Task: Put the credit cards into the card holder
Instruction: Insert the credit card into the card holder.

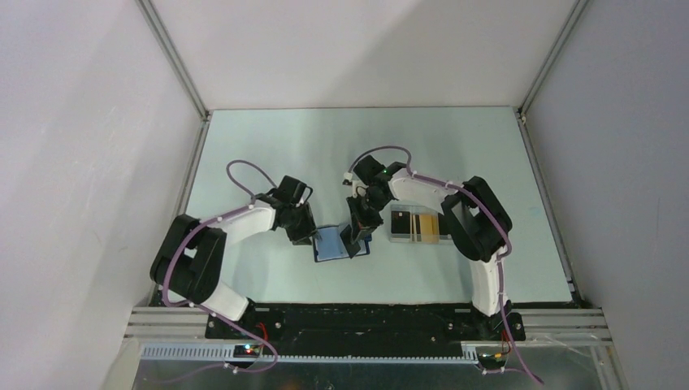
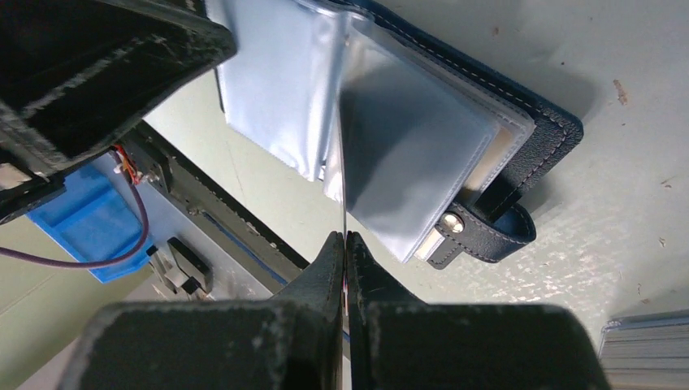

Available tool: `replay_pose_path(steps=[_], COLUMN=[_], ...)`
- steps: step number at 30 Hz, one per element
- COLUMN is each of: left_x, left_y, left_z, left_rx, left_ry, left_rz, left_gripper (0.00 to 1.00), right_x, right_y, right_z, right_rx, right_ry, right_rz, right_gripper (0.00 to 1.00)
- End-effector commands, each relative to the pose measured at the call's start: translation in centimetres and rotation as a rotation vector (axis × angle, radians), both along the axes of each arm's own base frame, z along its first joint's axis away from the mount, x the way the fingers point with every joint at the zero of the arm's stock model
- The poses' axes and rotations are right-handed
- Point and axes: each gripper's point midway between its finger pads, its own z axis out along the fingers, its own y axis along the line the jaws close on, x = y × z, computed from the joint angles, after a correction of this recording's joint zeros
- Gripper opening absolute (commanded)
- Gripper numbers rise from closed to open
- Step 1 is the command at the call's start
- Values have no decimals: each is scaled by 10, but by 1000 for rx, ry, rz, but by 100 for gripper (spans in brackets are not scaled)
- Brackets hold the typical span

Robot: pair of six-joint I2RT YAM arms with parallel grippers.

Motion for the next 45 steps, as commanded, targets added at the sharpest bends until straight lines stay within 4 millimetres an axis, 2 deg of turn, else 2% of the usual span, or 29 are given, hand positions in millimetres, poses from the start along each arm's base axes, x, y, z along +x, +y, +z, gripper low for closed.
replay_pose_path(steps=[1,8,14,19,27,36,45], left_x=[0,1,0,-1,0,-2,-3], left_y=[9,7,5,5,3,4,6], left_z=[-8,-9,-10,-14,-15,-19,-22], left_rx=[72,70,67,72,69,78,91], left_ry=[25,32,42,61,69,81,93], left_rz=[28,18,3,-8,-12,-17,-15], left_gripper=[40,36,29,26,25,23,19], right_x=[-7,-7,9,10,10,20,20], right_y=[-3,5,14,19,23,1,-20], right_z=[-6,-10,1,5,-10,-22,-12], right_rx=[-26,20,83,135,151,82,-3], right_ry=[48,106,93,97,135,116,93], right_rz=[24,34,19,29,29,-30,-63], right_gripper=[0,0,0,0,0,0,0])
